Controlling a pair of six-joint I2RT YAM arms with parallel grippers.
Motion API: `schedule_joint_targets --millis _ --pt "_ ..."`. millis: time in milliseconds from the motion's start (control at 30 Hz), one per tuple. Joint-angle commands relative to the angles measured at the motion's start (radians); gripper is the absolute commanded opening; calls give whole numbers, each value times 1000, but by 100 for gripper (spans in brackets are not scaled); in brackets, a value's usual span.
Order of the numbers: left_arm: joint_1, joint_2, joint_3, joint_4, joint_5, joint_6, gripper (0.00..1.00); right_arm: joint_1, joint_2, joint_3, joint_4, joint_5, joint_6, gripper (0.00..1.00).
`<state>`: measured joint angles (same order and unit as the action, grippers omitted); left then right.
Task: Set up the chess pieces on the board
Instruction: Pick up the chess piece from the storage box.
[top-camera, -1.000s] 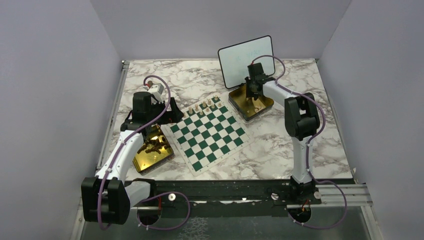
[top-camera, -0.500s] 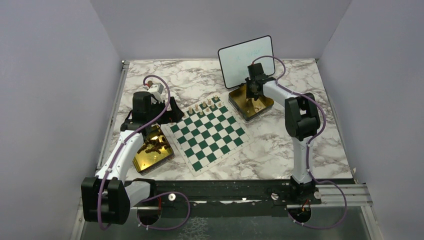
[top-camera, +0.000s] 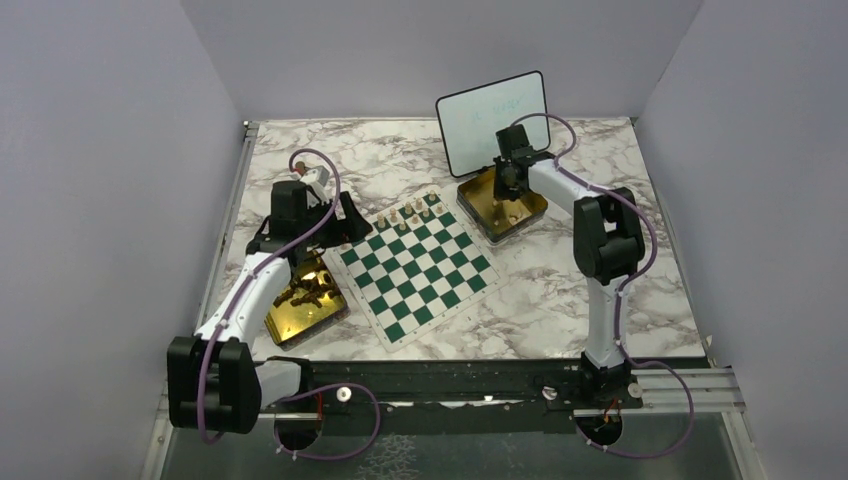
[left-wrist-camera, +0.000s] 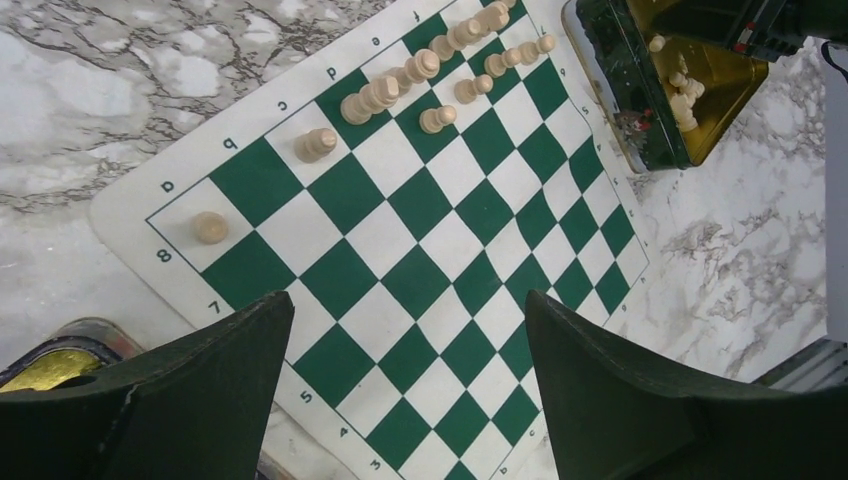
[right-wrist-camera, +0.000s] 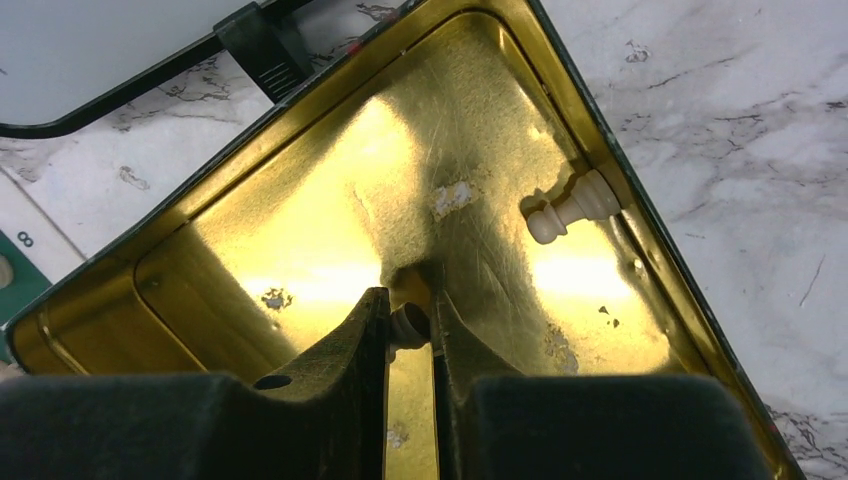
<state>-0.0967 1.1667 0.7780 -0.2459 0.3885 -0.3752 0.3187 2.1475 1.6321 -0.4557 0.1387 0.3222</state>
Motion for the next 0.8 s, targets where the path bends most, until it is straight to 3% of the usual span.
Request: schedule_joint_targets --millis 0,367,767 --pt "-47 59 70 36 50 -51 85 -6 -72 24 -62 -10 51 13" --pt "-310 184 207 99 -110 -103 79 -6 -150 22 -99 -116 122 12" --pt "-390 229 164 498 -148 -170 72 4 -270 -171 74 -471 332 12"
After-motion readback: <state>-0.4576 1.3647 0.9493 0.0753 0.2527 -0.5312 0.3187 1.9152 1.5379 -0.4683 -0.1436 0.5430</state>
